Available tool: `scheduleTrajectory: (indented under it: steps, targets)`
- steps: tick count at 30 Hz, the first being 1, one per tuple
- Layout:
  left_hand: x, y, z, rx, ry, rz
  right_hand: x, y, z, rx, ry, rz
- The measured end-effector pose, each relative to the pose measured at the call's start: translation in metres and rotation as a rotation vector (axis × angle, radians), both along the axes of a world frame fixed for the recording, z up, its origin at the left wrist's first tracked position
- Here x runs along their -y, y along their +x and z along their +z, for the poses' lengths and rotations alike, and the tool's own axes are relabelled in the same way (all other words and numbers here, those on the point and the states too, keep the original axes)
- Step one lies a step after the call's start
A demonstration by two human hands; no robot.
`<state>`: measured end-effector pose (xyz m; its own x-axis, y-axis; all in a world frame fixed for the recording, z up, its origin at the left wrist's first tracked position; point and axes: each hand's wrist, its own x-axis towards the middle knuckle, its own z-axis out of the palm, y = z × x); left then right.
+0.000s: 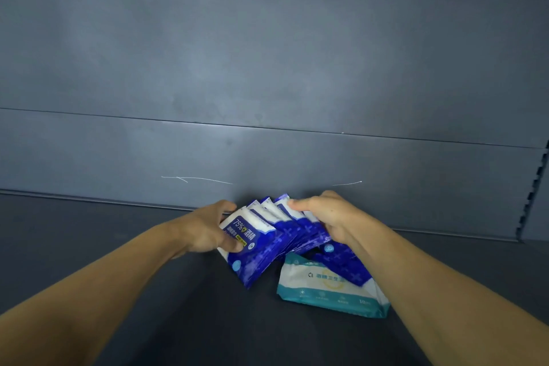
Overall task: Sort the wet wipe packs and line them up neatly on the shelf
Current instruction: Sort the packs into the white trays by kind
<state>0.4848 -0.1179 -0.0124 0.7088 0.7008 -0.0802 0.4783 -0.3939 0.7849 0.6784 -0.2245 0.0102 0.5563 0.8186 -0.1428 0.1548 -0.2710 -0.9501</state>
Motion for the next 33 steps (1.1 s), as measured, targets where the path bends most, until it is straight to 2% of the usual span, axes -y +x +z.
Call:
scheduleTrajectory:
  steps: [6, 12, 15, 19, 22, 27, 33]
  targets:
    - [-0.006, 0.001, -0.011, 0.093, 0.077, 0.078, -0.007, -0.021, -0.002, 0.164, -0.036, 0.257]
    - [0.002, -0.018, -0.003, 0.109, 0.202, 0.126, -0.011, -0.034, 0.005, 0.496, 0.065, 0.314]
    - [0.005, -0.032, 0.008, 0.097, 0.237, 0.146, -0.013, -0.048, 0.012, 0.563, 0.091, 0.405]
    - [0.009, -0.054, 0.015, 0.085, 0.178, 0.197, -0.01, -0.065, 0.015, 0.539, 0.038, 0.528]
    - [0.015, -0.062, 0.013, 0.063, 0.267, 0.226, -0.006, -0.077, 0.015, 0.588, 0.006, 0.606]
    - [0.025, -0.077, 0.01, 0.047, 0.409, 0.192, 0.005, -0.082, 0.019, 0.508, 0.016, 0.67]
    - [0.037, -0.083, 0.011, 0.236, 0.146, -0.039, 0.022, -0.089, 0.011, 0.432, 0.037, 0.591]
